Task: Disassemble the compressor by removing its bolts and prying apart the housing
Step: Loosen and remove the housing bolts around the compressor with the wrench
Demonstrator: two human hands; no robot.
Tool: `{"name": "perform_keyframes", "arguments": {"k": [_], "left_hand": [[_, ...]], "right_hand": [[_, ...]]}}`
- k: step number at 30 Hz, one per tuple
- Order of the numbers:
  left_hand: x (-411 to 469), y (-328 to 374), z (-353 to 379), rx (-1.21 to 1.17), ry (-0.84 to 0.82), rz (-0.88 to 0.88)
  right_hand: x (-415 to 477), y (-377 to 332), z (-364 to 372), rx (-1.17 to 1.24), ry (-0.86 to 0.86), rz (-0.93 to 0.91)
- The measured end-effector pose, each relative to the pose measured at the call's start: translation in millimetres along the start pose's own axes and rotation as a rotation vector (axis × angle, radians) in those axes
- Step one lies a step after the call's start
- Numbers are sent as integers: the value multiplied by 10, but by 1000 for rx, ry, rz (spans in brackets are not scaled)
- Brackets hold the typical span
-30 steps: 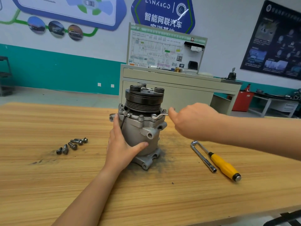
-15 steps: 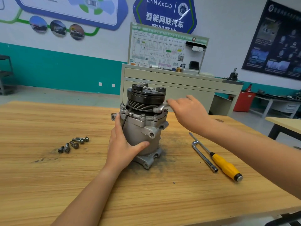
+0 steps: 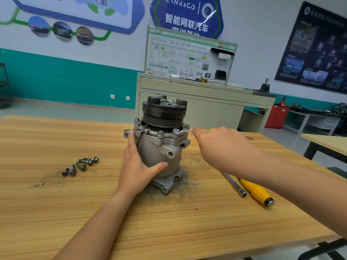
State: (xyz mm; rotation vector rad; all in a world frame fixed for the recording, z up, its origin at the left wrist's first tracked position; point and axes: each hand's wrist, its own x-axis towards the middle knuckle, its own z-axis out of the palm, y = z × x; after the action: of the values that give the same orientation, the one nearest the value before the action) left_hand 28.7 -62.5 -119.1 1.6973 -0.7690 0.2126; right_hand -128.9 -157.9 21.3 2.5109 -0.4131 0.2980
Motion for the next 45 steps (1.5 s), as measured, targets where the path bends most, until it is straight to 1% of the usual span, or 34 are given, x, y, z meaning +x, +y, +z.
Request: {"name": "perform_keyframes", "arguments": {"k": [5,8,11,14,16,18,21,24,26,28,30,31,33,34,35,36,38,41,45], "left_hand": [[2,3,1,9,1,-6],[6,2,-1,13,0,-9],[7,2,-4,14,-10,-9],[2,12,-12,14,-14,-10],[0,21,-15,12,-16,-8],[1,29,-16,13,-16,-12],[-8,35,-20,18,-16,-11],[-18,38,-26,19,-22,-17],[-21,40,-28,17,-22,-18],[-18,36,-25,9,-18,-19],[-11,25,-22,4,-20,-17],[-7,22,-22,2,-23,-18],[-1,12,-22,1,-24,-19],[-3,9,-21,1,-21,-18],[-6,12,-22,1,-20,-16],[-9,14,-22,0,-19,-15],[-10,11,-20,-5,-19,-14],[-1,0,-9,-7,-14,-5],[6,-7,-7,-6,-5,2]], "right_hand": [[25,-124,-302,-235,-143,-187],[63,-118,-354,-345,-165,-264],[100,-20,-296,-389,-173,-260],[180,84,-255,-352,-225,-222],[283,119,-188,-350,-220,-213],[412,127,-82,-357,-194,-165],[572,144,132,-266,-83,-94],[678,207,349,-241,96,-183],[733,259,436,-217,157,-218],[717,291,451,-158,178,-186],[625,312,419,1,247,-97],[530,310,375,195,316,-26],[277,290,264,624,446,23],[146,274,205,686,487,17],[13,262,152,653,479,-1],[-107,249,106,596,426,-21],[-239,221,54,395,274,-3],[-228,166,16,138,123,43],[-129,86,-9,47,55,29]]}}
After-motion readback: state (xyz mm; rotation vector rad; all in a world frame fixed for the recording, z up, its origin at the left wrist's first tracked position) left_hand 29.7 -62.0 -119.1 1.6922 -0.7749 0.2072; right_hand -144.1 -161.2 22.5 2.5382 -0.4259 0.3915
